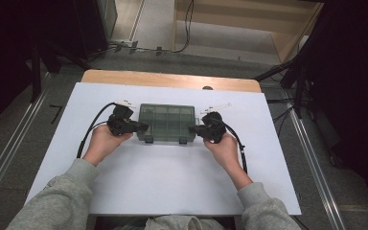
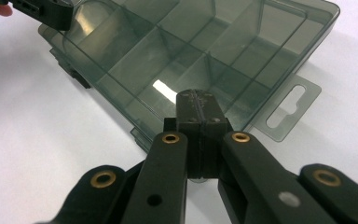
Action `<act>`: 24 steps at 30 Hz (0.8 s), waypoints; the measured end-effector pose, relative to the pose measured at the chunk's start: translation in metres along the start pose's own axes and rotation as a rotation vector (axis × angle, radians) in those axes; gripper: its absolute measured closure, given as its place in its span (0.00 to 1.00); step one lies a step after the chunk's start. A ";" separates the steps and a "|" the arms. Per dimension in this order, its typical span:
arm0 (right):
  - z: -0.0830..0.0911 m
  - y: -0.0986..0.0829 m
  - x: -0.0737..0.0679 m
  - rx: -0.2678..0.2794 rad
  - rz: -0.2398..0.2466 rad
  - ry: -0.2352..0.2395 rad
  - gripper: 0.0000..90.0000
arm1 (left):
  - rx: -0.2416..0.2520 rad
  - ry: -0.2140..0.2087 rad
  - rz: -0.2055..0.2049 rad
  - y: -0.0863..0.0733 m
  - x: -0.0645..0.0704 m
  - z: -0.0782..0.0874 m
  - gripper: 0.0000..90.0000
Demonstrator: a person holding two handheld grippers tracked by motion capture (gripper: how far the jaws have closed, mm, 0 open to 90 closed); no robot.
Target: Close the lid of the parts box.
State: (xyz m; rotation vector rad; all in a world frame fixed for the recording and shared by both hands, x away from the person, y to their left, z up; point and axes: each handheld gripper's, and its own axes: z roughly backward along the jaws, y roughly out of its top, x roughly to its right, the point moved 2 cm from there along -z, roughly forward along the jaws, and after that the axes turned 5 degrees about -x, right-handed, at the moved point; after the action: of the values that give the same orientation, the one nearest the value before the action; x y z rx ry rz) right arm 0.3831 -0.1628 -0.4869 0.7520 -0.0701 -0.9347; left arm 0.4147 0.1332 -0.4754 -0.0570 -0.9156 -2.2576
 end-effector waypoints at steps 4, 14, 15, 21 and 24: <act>0.001 0.001 0.001 -0.004 0.000 0.040 0.86 | -0.009 -0.021 0.013 0.002 -0.002 0.002 0.94; 0.029 -0.005 -0.007 0.037 -0.004 0.103 0.63 | 0.029 -0.084 0.027 0.006 0.011 0.021 0.78; 0.031 -0.007 -0.008 0.038 -0.006 0.111 0.62 | 0.028 -0.092 0.029 0.005 0.014 0.022 0.76; 0.039 -0.017 -0.018 0.026 0.020 0.110 0.52 | 0.014 -0.124 0.019 -0.002 0.027 0.027 0.67; 0.043 -0.022 -0.022 0.033 0.033 0.117 0.48 | 0.030 -0.120 0.000 -0.007 0.034 0.031 0.59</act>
State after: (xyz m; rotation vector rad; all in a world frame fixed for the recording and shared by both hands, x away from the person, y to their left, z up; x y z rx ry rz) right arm 0.3386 -0.1780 -0.4623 0.8327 0.0045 -0.8578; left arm 0.3779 0.1359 -0.4472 -0.1805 -1.0118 -2.2597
